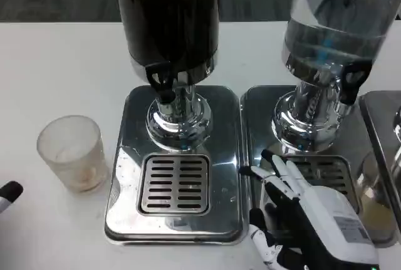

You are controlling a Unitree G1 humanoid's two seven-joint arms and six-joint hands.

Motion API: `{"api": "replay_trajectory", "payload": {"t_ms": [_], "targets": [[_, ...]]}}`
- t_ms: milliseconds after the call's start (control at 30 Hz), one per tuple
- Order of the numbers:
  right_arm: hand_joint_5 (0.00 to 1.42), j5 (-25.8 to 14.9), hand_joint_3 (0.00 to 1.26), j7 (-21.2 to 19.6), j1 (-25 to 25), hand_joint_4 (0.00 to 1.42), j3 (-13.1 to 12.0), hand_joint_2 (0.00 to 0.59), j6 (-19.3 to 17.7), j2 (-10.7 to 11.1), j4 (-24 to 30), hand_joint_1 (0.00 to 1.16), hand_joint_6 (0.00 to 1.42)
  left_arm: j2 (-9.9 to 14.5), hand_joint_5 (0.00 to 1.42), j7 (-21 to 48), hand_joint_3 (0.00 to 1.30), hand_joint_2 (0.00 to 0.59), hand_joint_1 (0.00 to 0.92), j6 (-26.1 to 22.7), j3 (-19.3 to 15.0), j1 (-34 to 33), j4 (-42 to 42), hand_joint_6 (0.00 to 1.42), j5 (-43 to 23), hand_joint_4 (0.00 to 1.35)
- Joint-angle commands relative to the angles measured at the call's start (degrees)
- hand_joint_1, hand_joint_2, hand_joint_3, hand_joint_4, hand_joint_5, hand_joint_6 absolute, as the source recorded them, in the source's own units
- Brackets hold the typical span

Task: Grasp the cup under the faucet to collect the drink, then remove the cup.

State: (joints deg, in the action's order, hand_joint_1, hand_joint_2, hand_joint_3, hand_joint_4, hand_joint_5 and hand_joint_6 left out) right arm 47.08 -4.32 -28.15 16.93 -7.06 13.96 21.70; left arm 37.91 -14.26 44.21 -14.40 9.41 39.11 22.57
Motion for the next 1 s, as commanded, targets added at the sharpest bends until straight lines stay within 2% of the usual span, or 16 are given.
{"api": "replay_trajectory", "payload": {"t_ms": [33, 767, 1000], "targets": [[0.00, -0.2, 0.19, -1.0, 0.2, 0.00, 0.1, 0.586, 0.3, -0.3, -0.3, 0.55, 0.11, 1.9, 0.00, 0.2, 0.00, 0.000, 0.036, 0.0, 1.7, -2.0, 3.4, 0.03, 0.1, 0.00], [0.00, -0.3, 0.19, -1.7, 0.9, 0.01, 1.3, 0.586, -0.1, -0.6, -0.8, 0.55, 0.13, 6.5, 0.00, 0.8, 0.00, 0.007, 0.043, -0.6, 11.9, -12.7, 14.1, 0.04, 1.8, 0.00], [0.00, -0.5, 0.19, -2.4, 0.7, 0.01, 1.6, 0.586, 0.1, -0.9, -1.3, 0.55, 0.14, 7.4, 0.00, 0.8, 0.00, 0.007, 0.043, 0.6, 15.2, -15.3, 16.8, 0.04, 2.6, 0.00]]}}
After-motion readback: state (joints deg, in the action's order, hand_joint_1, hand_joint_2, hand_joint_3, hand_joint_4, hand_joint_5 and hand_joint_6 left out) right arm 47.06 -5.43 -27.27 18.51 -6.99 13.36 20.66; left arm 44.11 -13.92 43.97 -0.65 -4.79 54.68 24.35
